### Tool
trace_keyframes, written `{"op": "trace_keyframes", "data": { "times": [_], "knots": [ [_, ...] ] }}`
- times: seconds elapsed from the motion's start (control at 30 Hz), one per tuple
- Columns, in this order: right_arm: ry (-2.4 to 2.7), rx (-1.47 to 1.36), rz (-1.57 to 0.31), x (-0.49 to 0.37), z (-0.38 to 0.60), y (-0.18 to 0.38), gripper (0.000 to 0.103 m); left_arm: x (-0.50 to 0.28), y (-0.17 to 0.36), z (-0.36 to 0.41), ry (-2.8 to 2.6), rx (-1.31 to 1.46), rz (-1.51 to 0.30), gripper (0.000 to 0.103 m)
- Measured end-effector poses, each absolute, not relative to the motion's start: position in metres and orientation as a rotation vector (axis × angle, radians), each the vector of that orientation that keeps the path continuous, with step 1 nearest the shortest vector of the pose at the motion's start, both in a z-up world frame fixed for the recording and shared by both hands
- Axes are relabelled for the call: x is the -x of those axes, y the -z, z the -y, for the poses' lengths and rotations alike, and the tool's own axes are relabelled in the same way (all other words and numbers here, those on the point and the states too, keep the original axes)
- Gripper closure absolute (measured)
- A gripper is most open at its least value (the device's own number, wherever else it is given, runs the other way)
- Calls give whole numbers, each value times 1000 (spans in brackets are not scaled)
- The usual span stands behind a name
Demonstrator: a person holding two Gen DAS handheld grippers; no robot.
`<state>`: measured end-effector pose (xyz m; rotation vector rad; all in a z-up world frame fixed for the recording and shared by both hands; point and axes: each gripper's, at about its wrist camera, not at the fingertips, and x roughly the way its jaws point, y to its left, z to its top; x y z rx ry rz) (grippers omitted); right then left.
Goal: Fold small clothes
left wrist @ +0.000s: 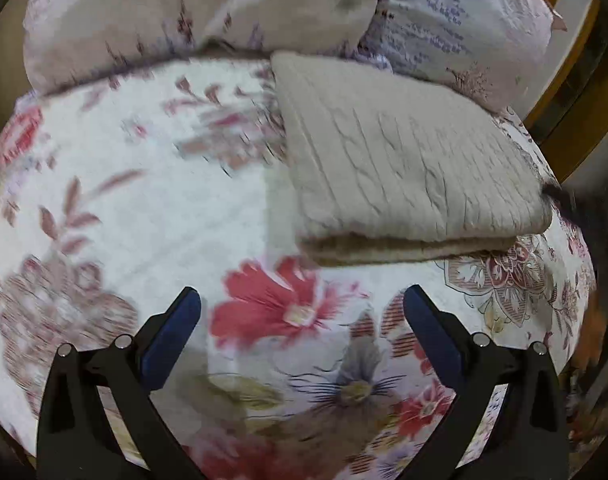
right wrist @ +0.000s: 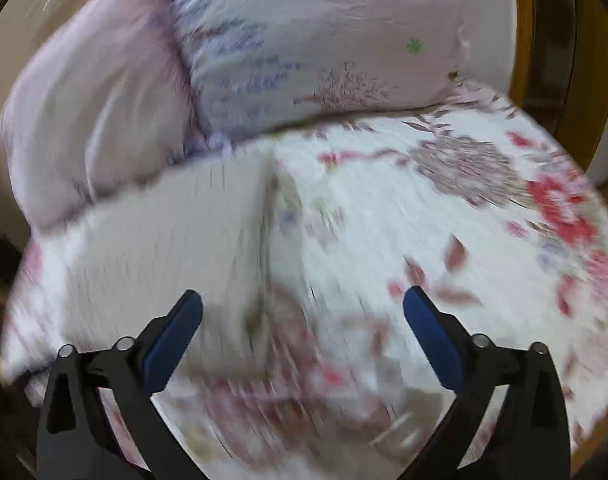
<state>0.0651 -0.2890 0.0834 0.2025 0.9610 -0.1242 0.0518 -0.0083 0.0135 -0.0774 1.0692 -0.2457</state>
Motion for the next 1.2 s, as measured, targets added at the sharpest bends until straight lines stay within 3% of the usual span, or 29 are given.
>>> {"op": "trace_keyframes", "data": {
  "times": [0.23, 0.57, 1.2],
  "knots": [
    [41, -138, -1142, -55, 248, -34, 1, -51, -4, 28, 164, -46, -1094, 2],
    [91, -55, -1152, -54, 233, -33, 1, -58, -5, 32, 100, -69, -1184, 2],
    [125, -70, -1152, -56, 232, -32, 1, -56, -5, 33, 87, -64, -1166, 2]
  ]
}}
